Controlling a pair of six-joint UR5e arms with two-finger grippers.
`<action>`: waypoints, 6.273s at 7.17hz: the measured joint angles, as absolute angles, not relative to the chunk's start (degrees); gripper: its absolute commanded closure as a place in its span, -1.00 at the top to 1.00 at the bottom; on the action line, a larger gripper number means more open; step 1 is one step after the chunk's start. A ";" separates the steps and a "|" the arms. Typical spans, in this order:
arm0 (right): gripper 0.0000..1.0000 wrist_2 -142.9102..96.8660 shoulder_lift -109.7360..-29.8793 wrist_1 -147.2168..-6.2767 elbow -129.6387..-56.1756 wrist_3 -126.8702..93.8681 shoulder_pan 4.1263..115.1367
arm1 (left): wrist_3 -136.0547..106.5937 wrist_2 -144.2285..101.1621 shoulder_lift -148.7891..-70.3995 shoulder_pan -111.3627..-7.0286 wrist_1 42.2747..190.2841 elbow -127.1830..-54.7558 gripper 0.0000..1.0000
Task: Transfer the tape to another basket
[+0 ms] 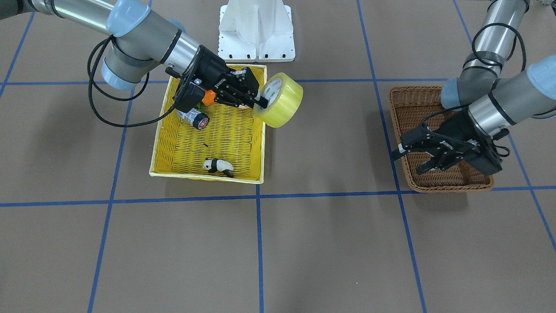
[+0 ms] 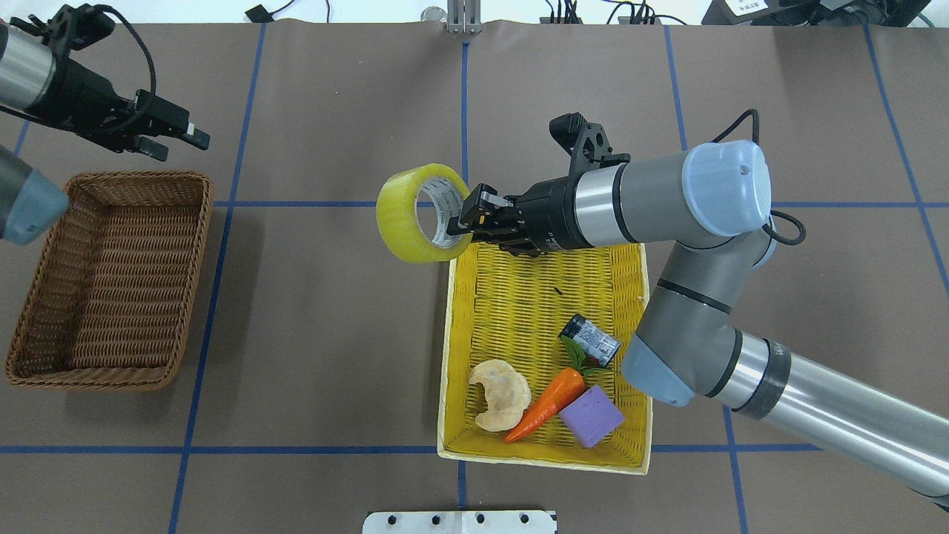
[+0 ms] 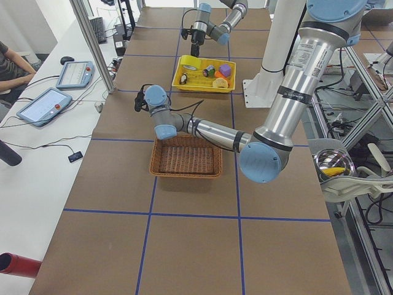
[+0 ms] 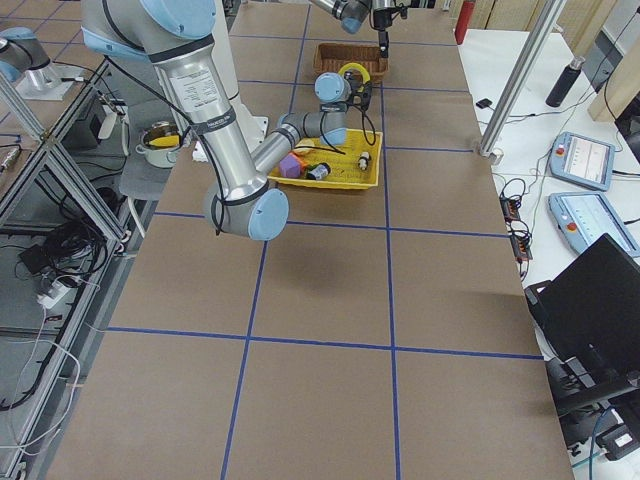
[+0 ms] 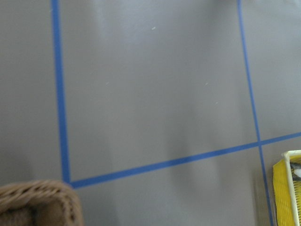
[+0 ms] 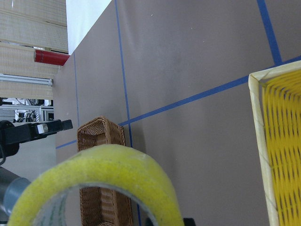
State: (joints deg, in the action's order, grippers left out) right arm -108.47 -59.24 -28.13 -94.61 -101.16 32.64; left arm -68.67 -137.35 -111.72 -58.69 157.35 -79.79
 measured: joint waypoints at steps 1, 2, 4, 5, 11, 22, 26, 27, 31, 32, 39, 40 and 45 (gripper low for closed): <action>-1.00 -107.60 -59.13 -27.67 -94.46 -101.41 32.36 | -79.60 -136.78 -112.39 -57.39 163.80 -79.24 0.97; -1.00 -107.09 -59.07 -26.74 -94.35 -102.40 32.24 | -92.47 -136.61 -112.97 -56.69 170.77 -78.88 0.96; -1.00 -105.82 -59.01 -19.87 -92.33 -106.17 31.99 | -118.23 -135.90 -114.77 -55.37 184.41 -78.70 0.96; -1.00 -105.42 -58.99 -15.45 -91.06 -108.25 31.78 | -127.04 -132.96 -115.36 -53.51 191.51 -78.61 0.96; -1.00 -105.38 -58.11 2.36 -84.87 -121.90 29.96 | -146.54 -112.53 -117.16 -43.45 213.47 -78.73 0.95; -1.00 -110.18 -55.44 7.47 -82.43 -126.81 26.68 | -155.32 -111.08 -117.80 -37.81 218.99 -78.97 0.93; -1.00 -110.31 -54.80 7.81 -82.18 -127.19 25.09 | -155.56 -109.63 -117.94 -37.53 219.69 -79.22 0.24; -1.00 -110.31 -54.65 7.90 -82.19 -128.07 24.95 | -155.59 -109.61 -117.94 -37.40 219.71 -79.25 -0.49; 1.00 -109.89 -54.40 7.98 -82.30 -130.20 24.95 | -155.60 -109.68 -117.69 -37.19 219.91 -79.27 -1.00; 1.00 -109.68 -54.35 8.02 -82.42 -130.35 25.13 | -155.53 -109.77 -117.50 -37.22 220.07 -79.20 -1.00; 1.00 -115.61 -63.08 10.37 -83.91 -114.25 36.76 | -132.90 -109.51 -112.52 -41.63 218.54 -78.56 -1.00; 1.00 -117.62 -65.45 8.77 -83.92 -108.50 40.28 | -127.72 -109.56 -111.54 -44.48 214.99 -78.09 -1.00; 1.00 -122.23 -83.99 -3.19 -83.74 -70.94 55.74 | -95.39 -117.45 -103.59 -59.29 183.26 -79.89 -1.00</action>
